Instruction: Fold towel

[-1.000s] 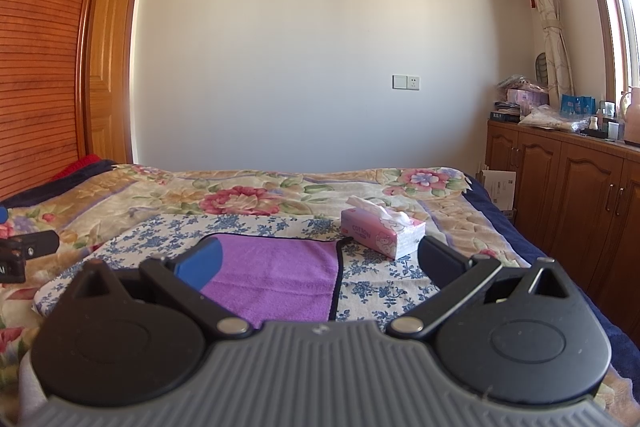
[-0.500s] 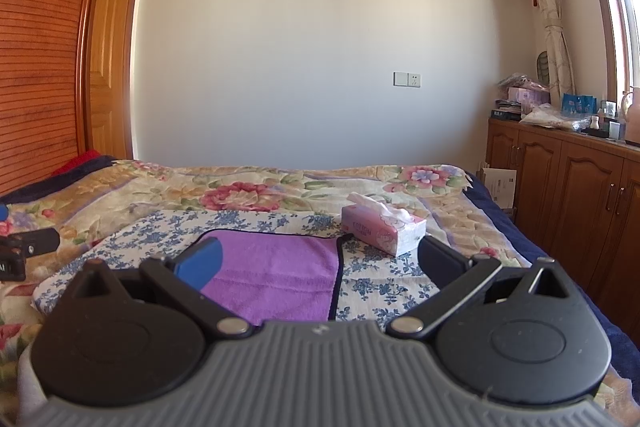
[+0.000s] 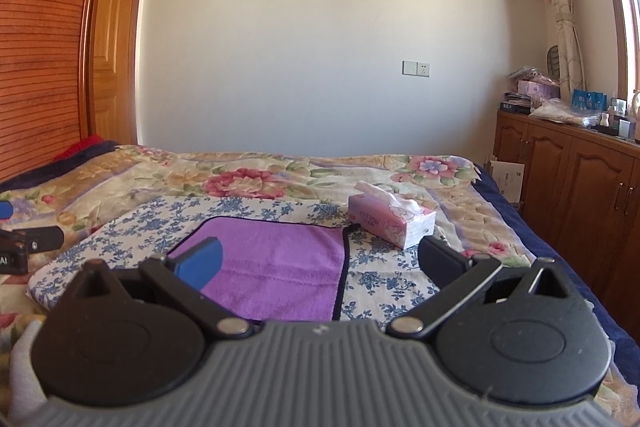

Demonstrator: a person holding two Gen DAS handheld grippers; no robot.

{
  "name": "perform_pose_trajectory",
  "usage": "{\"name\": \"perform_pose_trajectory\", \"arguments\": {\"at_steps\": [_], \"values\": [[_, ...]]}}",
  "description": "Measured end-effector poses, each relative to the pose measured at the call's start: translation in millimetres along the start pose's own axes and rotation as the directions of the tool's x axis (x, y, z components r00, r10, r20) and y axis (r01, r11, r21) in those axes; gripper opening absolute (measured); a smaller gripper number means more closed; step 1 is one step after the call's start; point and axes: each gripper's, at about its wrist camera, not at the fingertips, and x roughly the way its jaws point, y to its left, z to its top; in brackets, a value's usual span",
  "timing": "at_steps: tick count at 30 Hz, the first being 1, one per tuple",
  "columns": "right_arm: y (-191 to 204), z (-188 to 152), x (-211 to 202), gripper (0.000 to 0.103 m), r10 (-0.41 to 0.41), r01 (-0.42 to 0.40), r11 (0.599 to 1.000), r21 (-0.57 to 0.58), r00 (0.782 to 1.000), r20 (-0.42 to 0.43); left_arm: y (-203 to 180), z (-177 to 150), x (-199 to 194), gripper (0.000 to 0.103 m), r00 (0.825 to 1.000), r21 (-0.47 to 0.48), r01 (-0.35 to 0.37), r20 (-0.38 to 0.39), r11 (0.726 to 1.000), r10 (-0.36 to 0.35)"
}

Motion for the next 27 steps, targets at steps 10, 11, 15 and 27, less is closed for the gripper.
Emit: {"name": "perform_pose_trajectory", "arguments": {"at_steps": [10,11,15,27], "values": [[3.4,-1.2,17.1,0.103,0.014,-0.015,1.000,-0.021,0.999,-0.042,2.5,0.0,24.7,0.103,0.996,-0.009,0.022,-0.082,1.000,-0.022],[4.0,-1.5,19.0,0.103,0.017,-0.018,1.000,-0.025,0.999,-0.046,2.7,0.2,27.0,0.103,0.996,-0.008,0.024,-0.087,1.000,-0.025],[6.7,-2.6,26.7,0.103,0.028,-0.031,0.999,-0.039,0.998,-0.062,4.1,0.0,35.8,0.103,0.994,-0.009,0.032,-0.107,0.999,-0.033],[5.1,-9.0,56.4,0.103,0.057,-0.064,0.997,-0.044,0.987,-0.148,3.7,0.9,68.6,0.103,0.989,0.010,0.053,-0.142,0.999,-0.051]]}}
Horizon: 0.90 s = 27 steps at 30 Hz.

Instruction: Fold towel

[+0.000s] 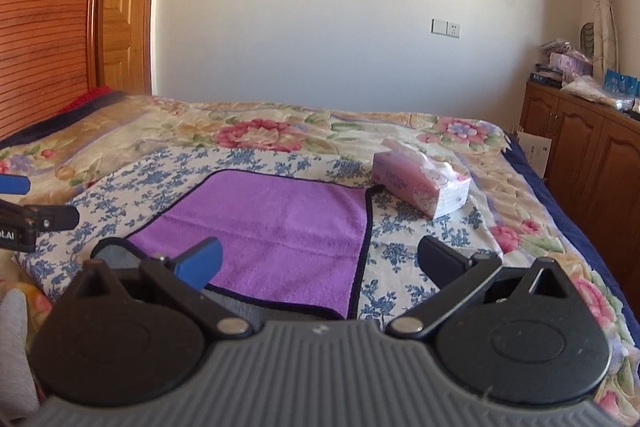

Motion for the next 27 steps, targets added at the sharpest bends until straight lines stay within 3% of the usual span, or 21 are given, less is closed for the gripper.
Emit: {"name": "perform_pose_trajectory", "arguments": {"at_steps": [16,24,27], "values": [[7.7,-4.3,33.7,0.103,0.054,-0.058,0.998,-0.035,0.993,-0.102,8.5,-1.8,47.3,0.098,0.996,-0.019,0.068,-0.056,0.997,-0.069],[10.8,-5.3,47.9,0.103,0.069,-0.076,0.996,-0.047,0.988,-0.140,10.2,-3.3,69.2,0.084,0.992,-0.013,0.081,-0.091,0.997,-0.082],[10.3,-6.6,52.7,0.103,0.073,-0.081,0.996,-0.043,0.985,-0.158,13.3,-4.2,73.8,0.073,0.991,-0.029,0.087,-0.104,0.996,-0.089]]}}
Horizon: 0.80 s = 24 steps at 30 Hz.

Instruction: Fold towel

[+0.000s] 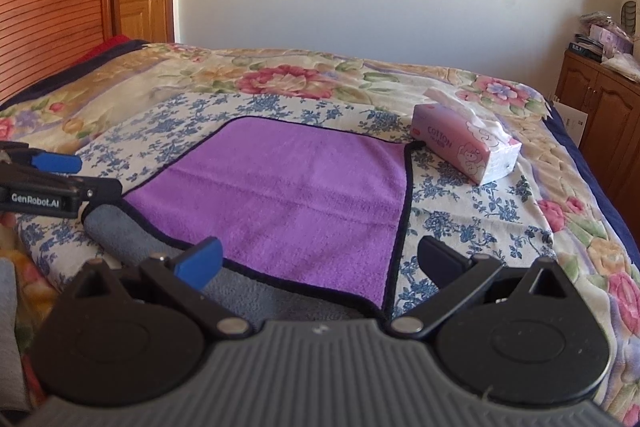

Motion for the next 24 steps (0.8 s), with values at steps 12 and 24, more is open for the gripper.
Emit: {"name": "perform_pose_trajectory", "arguments": {"at_steps": [12,24], "values": [[-12.4,-2.1,23.0,0.100,0.005,-0.001,0.999,0.044,0.996,-0.091,7.2,-7.3,16.6,0.046,0.996,-0.034,0.022,-0.090,0.999,-0.025],[-34.2,-8.0,37.8,0.089,0.047,-0.016,0.990,0.139,0.975,-0.219,11.2,-11.6,25.2,0.025,0.990,-0.049,0.011,-0.140,0.999,-0.018]]}}
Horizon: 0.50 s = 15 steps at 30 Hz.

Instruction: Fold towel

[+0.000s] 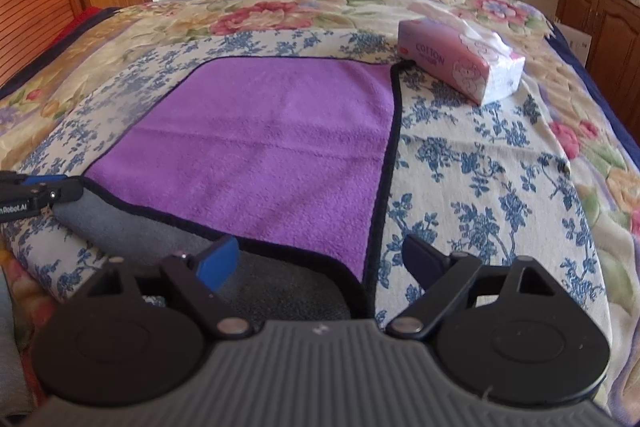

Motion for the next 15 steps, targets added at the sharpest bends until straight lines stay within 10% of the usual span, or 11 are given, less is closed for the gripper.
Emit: {"name": "perform_pose_trajectory", "arguments": {"at_steps": [15], "values": [[-10.2,0.1,1.5,0.068,0.075,-0.071,0.997,0.040,0.993,-0.095,3.1,1.1,-1.4,0.018,1.000,-0.004,0.010,-0.005,1.000,-0.010]]}}
